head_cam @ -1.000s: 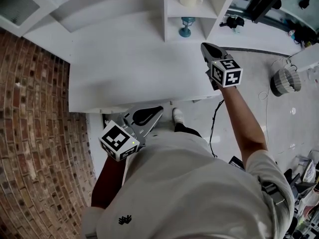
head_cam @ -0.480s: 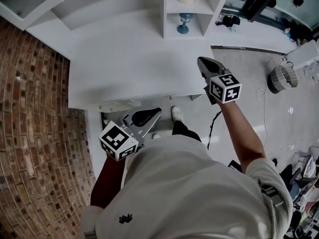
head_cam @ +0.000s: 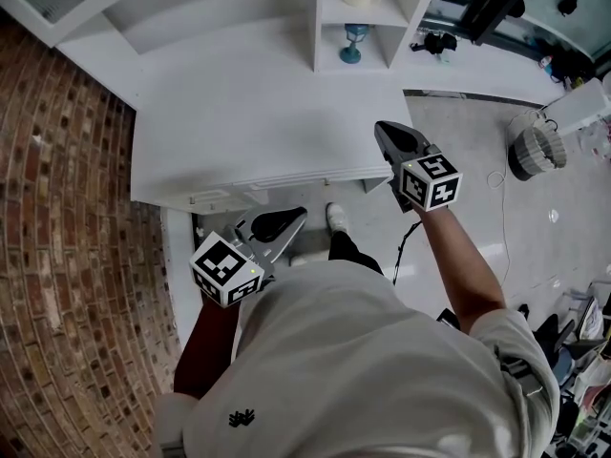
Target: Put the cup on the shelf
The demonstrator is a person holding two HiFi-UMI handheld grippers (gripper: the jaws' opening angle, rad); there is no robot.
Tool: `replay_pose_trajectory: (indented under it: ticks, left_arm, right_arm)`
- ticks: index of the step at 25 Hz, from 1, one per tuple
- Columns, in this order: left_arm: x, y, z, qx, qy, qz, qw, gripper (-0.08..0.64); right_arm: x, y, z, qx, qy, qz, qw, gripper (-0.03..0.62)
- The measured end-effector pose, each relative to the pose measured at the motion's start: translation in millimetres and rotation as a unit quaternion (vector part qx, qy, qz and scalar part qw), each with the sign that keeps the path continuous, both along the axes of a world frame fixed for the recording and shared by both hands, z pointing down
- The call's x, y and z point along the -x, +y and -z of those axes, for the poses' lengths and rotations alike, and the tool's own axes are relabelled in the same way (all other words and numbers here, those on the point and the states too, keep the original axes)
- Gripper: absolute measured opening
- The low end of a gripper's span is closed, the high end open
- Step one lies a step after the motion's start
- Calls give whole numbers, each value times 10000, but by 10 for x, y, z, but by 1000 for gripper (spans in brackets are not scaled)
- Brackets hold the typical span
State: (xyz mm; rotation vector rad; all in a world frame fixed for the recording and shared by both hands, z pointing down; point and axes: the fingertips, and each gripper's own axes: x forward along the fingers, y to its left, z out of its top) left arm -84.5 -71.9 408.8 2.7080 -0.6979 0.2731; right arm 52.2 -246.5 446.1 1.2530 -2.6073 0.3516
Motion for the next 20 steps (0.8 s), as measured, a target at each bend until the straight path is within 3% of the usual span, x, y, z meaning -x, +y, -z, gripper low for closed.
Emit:
replay_pose_trajectory:
  ticks: [20]
  left_arm:
    - [160, 262, -87, 111, 37, -3, 9999, 5]
  right_arm:
    - [277, 284, 69, -219, 187, 199, 9994, 12]
